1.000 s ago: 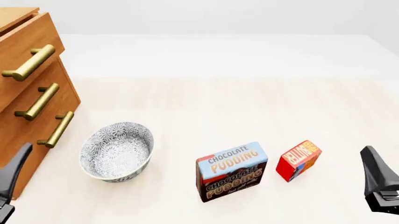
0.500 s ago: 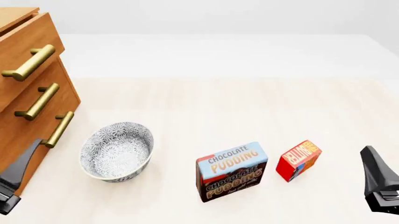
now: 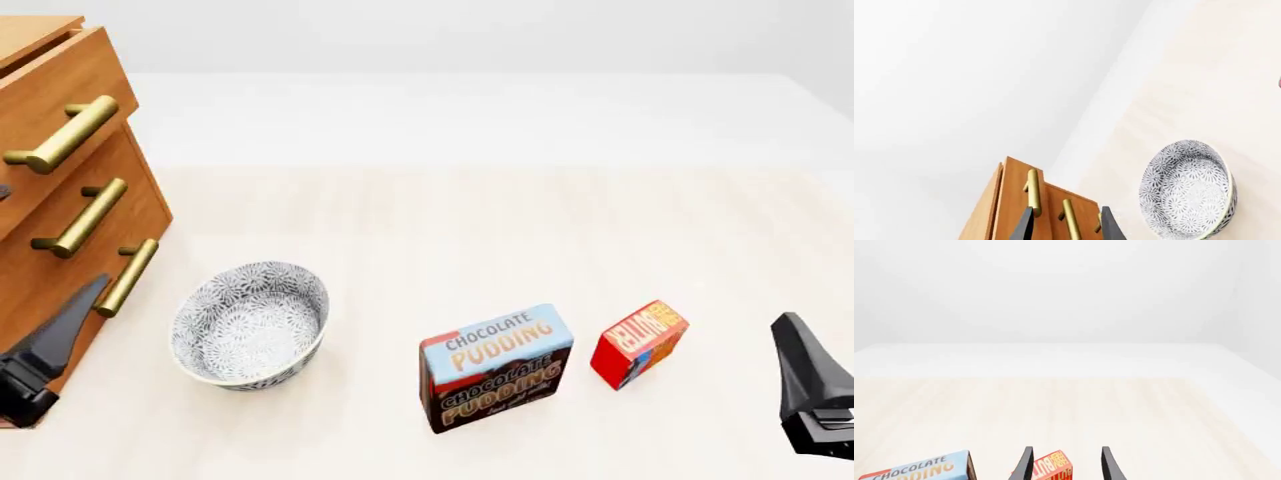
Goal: Put the butter at the back in the top drawer of the cabinet and close it.
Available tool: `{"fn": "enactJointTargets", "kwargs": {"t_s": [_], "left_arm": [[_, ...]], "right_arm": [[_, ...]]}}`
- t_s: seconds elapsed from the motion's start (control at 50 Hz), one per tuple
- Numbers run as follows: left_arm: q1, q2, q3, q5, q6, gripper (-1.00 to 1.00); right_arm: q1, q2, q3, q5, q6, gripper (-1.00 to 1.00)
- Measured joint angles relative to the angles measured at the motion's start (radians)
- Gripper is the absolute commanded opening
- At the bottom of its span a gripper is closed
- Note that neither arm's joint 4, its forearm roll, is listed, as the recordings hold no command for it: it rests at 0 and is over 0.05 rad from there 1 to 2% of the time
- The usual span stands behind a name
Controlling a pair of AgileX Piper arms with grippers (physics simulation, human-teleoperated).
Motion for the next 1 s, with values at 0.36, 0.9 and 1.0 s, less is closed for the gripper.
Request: {"fn": "enactJointTargets", "kwargs": {"t_s": [0.36, 0.9, 1.0], "left_arm": [[0.018, 0.04, -0.028, 0.011, 0.111, 1.0], [0.049, 0.083, -0.078, 0.012, 0.21, 1.0], [0.052, 0.094, -0.083, 0.006, 0.222, 1.0]], "right_arm": [[0.0, 0.0, 0.0, 0.0, 0.0, 1.0], [0.0, 0.0, 0.0, 0.0, 0.0, 1.0], [0.0, 0.0, 0.0, 0.0, 0.0, 1.0]]}}
